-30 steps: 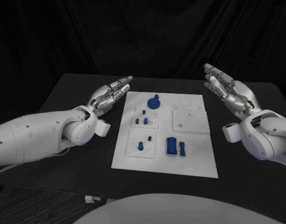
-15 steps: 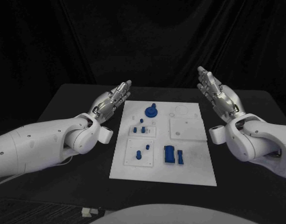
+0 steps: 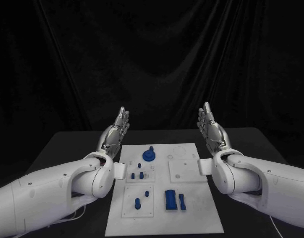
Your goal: Assemble the parts on the task board
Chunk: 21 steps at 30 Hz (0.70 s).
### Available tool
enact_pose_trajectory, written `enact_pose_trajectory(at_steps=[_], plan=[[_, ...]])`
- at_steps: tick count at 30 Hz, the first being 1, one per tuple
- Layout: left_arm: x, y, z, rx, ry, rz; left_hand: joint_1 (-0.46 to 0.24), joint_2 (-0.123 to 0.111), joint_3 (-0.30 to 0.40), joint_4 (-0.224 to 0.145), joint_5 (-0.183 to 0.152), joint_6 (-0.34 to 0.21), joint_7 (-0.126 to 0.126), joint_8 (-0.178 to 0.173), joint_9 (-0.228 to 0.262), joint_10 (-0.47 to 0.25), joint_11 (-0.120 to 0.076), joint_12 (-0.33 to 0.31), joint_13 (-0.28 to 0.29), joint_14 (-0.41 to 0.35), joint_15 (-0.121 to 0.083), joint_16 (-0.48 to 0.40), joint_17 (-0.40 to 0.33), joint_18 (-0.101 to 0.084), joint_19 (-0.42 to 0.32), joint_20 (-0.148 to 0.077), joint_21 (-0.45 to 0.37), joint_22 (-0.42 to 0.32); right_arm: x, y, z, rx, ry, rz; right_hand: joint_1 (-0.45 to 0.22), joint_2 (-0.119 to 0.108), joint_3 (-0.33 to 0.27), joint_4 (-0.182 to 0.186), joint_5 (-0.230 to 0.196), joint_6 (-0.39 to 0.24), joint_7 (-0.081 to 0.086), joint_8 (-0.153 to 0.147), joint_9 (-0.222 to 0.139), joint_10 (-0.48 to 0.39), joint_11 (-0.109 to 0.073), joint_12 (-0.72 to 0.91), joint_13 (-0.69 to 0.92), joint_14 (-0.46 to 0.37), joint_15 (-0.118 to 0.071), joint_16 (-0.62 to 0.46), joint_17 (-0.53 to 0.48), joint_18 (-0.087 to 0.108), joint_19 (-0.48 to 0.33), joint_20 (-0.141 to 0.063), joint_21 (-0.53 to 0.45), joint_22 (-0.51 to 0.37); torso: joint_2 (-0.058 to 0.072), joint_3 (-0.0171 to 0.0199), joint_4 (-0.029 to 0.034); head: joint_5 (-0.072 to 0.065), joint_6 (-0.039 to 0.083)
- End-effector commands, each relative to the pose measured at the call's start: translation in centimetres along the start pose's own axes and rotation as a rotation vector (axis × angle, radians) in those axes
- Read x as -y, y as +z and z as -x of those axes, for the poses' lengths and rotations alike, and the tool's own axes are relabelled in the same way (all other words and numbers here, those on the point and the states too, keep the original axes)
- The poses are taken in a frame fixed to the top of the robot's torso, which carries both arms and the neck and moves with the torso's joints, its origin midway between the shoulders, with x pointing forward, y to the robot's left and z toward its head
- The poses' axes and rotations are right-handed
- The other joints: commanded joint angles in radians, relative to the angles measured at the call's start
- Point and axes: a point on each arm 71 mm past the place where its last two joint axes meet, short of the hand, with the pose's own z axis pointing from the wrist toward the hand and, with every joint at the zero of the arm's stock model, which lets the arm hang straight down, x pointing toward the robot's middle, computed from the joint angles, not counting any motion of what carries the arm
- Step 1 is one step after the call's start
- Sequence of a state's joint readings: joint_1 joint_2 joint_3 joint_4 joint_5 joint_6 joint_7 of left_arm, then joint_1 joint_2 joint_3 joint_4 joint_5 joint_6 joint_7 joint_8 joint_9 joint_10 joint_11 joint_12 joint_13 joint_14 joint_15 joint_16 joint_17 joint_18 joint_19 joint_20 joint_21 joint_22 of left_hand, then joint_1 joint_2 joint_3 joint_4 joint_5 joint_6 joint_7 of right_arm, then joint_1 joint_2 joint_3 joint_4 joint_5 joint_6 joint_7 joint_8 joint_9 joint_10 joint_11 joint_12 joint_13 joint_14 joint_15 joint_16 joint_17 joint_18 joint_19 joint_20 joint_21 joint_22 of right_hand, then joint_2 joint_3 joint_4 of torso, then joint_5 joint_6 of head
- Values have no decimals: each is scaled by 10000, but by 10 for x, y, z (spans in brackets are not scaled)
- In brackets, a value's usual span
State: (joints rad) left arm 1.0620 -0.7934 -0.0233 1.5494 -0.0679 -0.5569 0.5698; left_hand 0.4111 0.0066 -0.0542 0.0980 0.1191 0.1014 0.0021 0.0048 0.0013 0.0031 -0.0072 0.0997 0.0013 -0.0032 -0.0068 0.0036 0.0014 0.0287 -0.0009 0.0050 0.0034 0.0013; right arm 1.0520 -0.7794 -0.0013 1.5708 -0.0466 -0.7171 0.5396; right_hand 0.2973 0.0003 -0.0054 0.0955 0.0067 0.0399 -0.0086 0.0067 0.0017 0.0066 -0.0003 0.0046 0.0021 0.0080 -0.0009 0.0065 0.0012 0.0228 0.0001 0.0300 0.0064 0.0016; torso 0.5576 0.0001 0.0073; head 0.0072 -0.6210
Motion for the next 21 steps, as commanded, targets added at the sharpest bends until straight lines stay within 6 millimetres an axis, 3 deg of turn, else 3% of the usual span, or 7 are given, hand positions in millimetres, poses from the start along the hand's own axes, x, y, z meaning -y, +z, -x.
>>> enact_pose_trajectory(at_steps=[1, 4, 5, 8, 11, 12, 21], plan=[[-3, -2, 4, 1665, 343, 750, -1353, -66, 542, -980, -388, -1014, -21, -48, -13, -31, 72, -997, -13, 32, 68, -36, -14, -287, 9, -50, -34, -13, 4, 0, 5, 647, 30, -522, -972, -3, 54, -955, -67, -399, 86, -67, -17, -66, 3, -46, -21, -80, 9, -65, -12, -228, -1, -300, -64, -16, -129, -1, -70, -67, 195], [-2, -2, 2, 1850, 334, 823, -1671, -66, 542, -980, -483, -1014, -21, -48, -13, -31, 72, -997, -13, 32, 68, -36, -14, -287, 9, -50, -34, -13, 4, 0, 5, 647, 30, -522, -1211, -3, 54, -955, -67, -399, 86, -67, -17, -66, 3, -46, -21, -80, 9, -65, -12, -228, -1, -300, -64, -16, -134, -1, -73, -72, 210], [-2, -2, 2, 1881, 332, 836, -1766, -66, 542, -980, -1191, -1014, -21, -48, -13, -31, 72, -997, -13, 32, 68, -36, -14, -287, 9, -50, -34, -13, 4, 0, 5, 647, 30, -522, -1275, -3, 54, -955, -67, -399, 86, -67, -17, -66, 3, -46, -21, -80, 9, -65, -12, -228, -1, -300, -64, -16, -134, -1, -73, -72, 210], [-2, -2, 2, 1898, 331, 843, -2034, -66, 542, -980, -1191, -1014, -21, -48, -13, -31, 72, -997, -13, 32, 68, -36, -14, -287, 9, -50, -34, -13, 4, 0, 5, 647, 30, -522, -1445, -3, 54, -955, -67, -399, 86, -67, -17, -66, 3, -46, -21, -80, 9, -65, -12, -228, -1, -300, -64, -16, -134, -1, -73, -72, 210], [-2, -2, 2, 1898, 331, 843, -2274, -66, 542, -980, -1191, -1014, -21, -48, -13, -31, 72, -997, -13, 32, 68, -36, -14, -287, 9, -50, -34, -13, 4, 0, 5, 647, 30, -522, -2134, -3, 54, -955, -67, -399, 86, -67, -17, -66, 3, -46, -21, -80, 9, -65, -12, -228, -1, -300, -64, -16, -134, -1, -73, -72, 210], [-2, -2, 2, 1898, 331, 843, -2352, -66, 542, -980, -1191, -1014, -21, -48, -13, -31, 72, -997, -13, 32, 68, -36, -14, -287, 9, -50, -34, -13, 4, 0, 5, 647, 30, -522, -2973, -3, 54, -955, -67, -399, 86, -67, -17, -66, 3, -46, -21, -80, 9, -65, -12, -228, -1, -300, -64, -16, -134, -1, -73, -72, 210], [-2, -2, 2, 1898, 331, 843, -2880, -66, 542, -980, -1191, -1014, -21, -48, -13, -31, 72, -997, -13, 32, 68, -36, -14, -287, 9, -50, -34, -13, 4, 0, 5, 647, 30, -522, -2973, -3, 54, -955, -67, -399, 86, -67, -17, -66, 3, -46, -21, -80, 9, -65, -12, -228, -1, -300, -64, -16, -134, -1, -73, -72, 210]])
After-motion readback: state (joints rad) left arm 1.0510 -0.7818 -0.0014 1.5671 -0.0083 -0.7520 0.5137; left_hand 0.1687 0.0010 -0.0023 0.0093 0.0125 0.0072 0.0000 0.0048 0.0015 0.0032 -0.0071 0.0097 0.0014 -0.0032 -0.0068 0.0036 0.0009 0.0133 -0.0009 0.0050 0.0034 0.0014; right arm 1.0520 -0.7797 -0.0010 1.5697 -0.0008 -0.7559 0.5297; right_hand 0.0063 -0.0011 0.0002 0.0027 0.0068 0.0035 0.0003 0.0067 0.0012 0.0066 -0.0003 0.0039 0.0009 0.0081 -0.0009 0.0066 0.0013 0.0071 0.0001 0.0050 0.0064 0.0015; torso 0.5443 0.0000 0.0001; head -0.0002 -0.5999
